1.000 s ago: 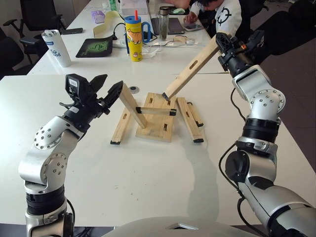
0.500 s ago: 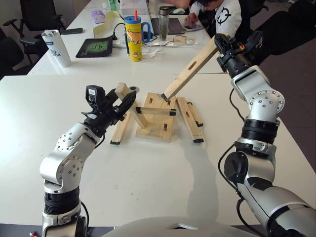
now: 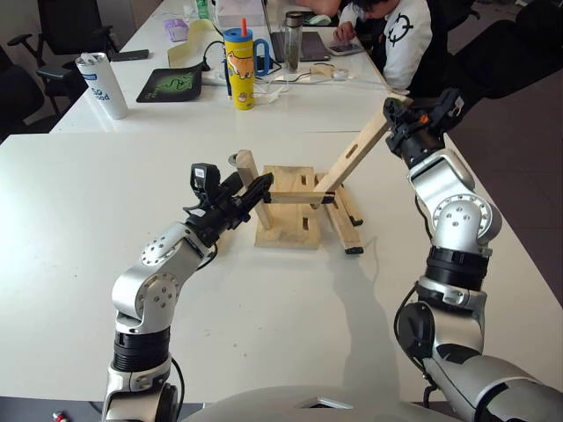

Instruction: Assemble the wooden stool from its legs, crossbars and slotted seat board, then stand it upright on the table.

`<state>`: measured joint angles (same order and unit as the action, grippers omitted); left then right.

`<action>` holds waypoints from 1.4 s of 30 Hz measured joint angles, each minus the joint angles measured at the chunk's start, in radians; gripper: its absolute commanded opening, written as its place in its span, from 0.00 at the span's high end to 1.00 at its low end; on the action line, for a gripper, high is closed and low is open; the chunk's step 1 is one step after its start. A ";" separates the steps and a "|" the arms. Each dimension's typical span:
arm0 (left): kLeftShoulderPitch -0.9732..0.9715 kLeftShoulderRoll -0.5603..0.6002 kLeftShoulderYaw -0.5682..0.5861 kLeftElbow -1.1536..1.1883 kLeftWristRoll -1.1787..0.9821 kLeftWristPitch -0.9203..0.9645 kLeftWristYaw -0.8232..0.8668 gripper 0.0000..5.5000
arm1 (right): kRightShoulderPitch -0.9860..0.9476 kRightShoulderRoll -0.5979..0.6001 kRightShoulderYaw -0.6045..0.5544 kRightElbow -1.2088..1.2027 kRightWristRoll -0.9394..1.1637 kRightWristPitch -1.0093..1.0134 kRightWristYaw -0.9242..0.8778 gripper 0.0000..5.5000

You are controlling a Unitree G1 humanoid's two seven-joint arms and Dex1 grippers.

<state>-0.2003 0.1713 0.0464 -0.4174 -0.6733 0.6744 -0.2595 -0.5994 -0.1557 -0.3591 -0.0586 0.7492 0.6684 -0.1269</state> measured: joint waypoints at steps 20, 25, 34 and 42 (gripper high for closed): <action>0.000 -0.030 0.007 -0.044 -0.035 0.089 0.077 0.48 | 0.320 0.107 0.154 -0.312 -0.206 -0.180 -0.058 0.81; 0.002 -0.024 0.012 -0.062 -0.043 0.104 0.078 0.48 | 0.359 0.092 0.265 -0.380 -0.324 -0.183 -0.080 0.81; 0.006 -0.024 0.013 -0.078 -0.048 0.126 0.083 0.48 | 0.383 0.089 0.324 -0.423 -0.388 -0.170 -0.089 0.81; 0.008 -0.026 0.019 -0.080 -0.073 0.151 0.097 0.48 | 0.454 0.108 0.311 -0.412 -0.380 -0.285 0.003 0.81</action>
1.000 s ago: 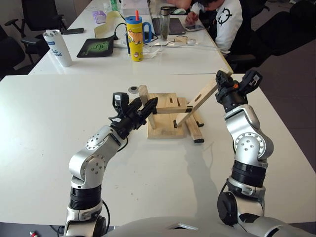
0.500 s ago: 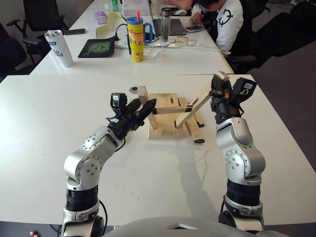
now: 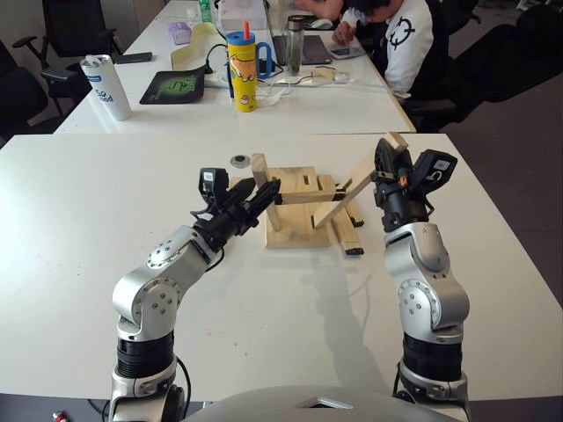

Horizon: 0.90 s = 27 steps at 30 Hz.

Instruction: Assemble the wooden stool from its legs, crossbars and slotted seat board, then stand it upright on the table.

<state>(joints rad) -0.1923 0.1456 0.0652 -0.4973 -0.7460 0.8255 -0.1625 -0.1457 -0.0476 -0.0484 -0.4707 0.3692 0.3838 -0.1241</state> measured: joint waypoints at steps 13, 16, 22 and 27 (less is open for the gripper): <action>0.002 -0.022 0.036 0.010 -0.037 0.026 0.043 0.48 | 0.014 -0.060 0.140 0.006 -0.144 -0.082 0.077 0.81; 0.004 -0.024 0.038 0.010 -0.036 0.023 0.049 0.48 | 0.002 -0.078 0.148 0.018 -0.151 -0.082 0.081 0.81; 0.006 -0.026 0.033 0.010 -0.033 0.014 0.055 0.48 | -0.027 -0.071 0.114 0.047 -0.111 -0.076 0.097 0.81; 0.006 -0.033 0.024 0.007 -0.025 0.009 0.072 0.48 | -0.051 -0.053 0.029 0.094 -0.031 -0.055 0.107 0.81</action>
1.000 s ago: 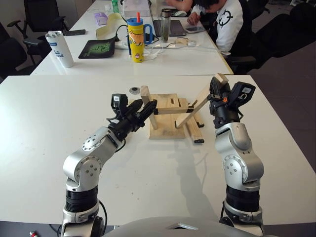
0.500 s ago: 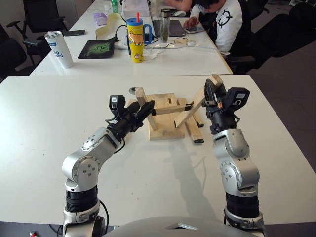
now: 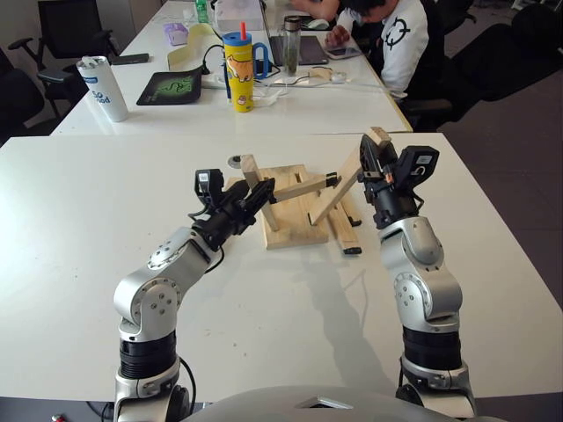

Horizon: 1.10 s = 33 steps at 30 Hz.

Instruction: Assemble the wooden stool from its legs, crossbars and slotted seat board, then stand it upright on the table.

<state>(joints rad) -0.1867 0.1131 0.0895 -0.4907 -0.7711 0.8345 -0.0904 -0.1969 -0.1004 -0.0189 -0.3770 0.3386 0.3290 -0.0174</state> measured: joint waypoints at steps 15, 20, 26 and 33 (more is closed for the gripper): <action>-0.013 -0.010 -0.012 -0.019 0.022 0.020 0.066 0.48 | 0.055 -0.002 0.030 -0.047 -0.014 -0.026 0.041 0.81; -0.013 -0.010 -0.013 -0.023 0.026 0.019 0.066 0.48 | 0.000 0.002 0.017 -0.045 0.029 0.079 0.027 0.81; -0.012 -0.010 -0.012 -0.025 0.028 0.019 0.070 0.48 | -0.024 0.009 0.005 -0.047 0.040 0.132 0.016 0.81; -0.006 -0.009 -0.011 -0.028 0.035 0.028 0.087 0.48 | -0.021 0.015 0.003 -0.046 0.033 0.132 0.013 0.81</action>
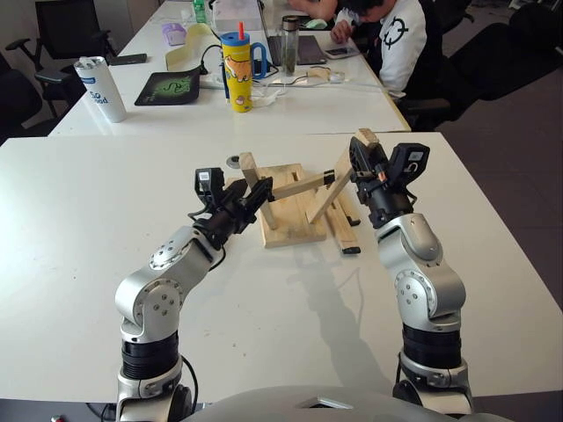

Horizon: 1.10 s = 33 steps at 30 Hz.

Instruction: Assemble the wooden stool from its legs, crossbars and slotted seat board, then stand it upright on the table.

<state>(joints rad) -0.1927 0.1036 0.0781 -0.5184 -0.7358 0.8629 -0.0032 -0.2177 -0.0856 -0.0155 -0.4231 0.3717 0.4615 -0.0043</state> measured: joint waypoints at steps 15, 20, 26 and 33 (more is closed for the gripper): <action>-0.022 -0.015 -0.069 0.041 0.127 0.038 0.062 0.48 | 0.042 -0.004 0.044 -0.020 -0.051 -0.048 0.026 0.81; -0.040 -0.026 -0.078 0.068 0.159 0.028 0.059 0.48 | 0.043 -0.003 0.046 -0.021 -0.051 -0.047 0.026 0.81; -0.040 -0.026 -0.090 0.066 0.188 0.021 0.052 0.48 | 0.037 0.006 0.030 -0.015 -0.042 -0.039 0.021 0.81; -0.036 -0.004 -0.117 -0.044 0.248 -0.087 0.009 0.48 | 0.010 0.015 0.003 0.002 -0.037 -0.015 0.015 0.81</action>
<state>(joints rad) -0.2284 0.0994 -0.0390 -0.5622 -0.4875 0.7756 0.0055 -0.2074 -0.0703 -0.0126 -0.4208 0.3348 0.4461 0.0102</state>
